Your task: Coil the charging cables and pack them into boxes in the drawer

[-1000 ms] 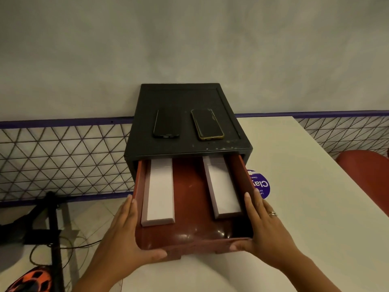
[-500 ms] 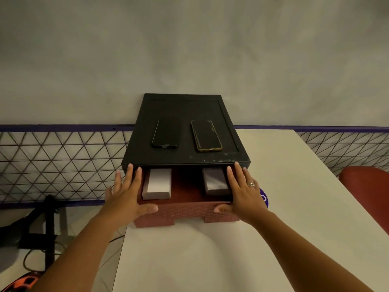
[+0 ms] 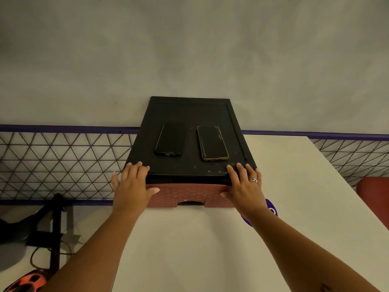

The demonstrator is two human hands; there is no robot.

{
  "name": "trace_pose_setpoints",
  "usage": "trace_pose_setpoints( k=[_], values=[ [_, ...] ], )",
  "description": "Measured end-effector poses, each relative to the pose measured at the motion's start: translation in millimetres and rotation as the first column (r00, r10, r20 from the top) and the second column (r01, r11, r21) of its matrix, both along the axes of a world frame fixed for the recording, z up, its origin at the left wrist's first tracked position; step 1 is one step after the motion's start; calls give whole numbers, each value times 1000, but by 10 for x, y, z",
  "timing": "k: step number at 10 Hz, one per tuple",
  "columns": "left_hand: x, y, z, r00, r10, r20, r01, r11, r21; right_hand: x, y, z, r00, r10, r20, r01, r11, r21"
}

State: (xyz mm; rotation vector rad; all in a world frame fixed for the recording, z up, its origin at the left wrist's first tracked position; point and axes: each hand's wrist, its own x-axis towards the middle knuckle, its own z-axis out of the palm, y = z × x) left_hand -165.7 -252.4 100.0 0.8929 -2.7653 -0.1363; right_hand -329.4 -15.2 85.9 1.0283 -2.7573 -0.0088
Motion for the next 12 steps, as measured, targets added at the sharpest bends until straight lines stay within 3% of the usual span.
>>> trace_pose_setpoints(
  k=[2,4,6,8,10,12],
  values=[
    [-125,-5,-120,995,16,-100,-25,996,-85,-74,10,-101,997,7,-73,-7,1000,-11],
    [-153,-33,-212,994,22,-104,-37,989,-143,-151,13,-208,990,28,-140,-34,999,-40],
    [-168,-61,-242,995,27,-95,-42,987,-152,-179,-2,-239,987,56,-149,-67,995,-72],
    [-162,-27,-200,993,52,-105,-67,987,-145,-129,3,-164,993,36,-116,-37,999,-8],
    [-92,32,-26,998,43,-35,-46,994,-98,-64,112,27,996,89,7,-89,996,2],
    [-46,34,358,986,-25,166,9,996,92,-61,187,509,926,98,364,-124,991,51]
  ],
)
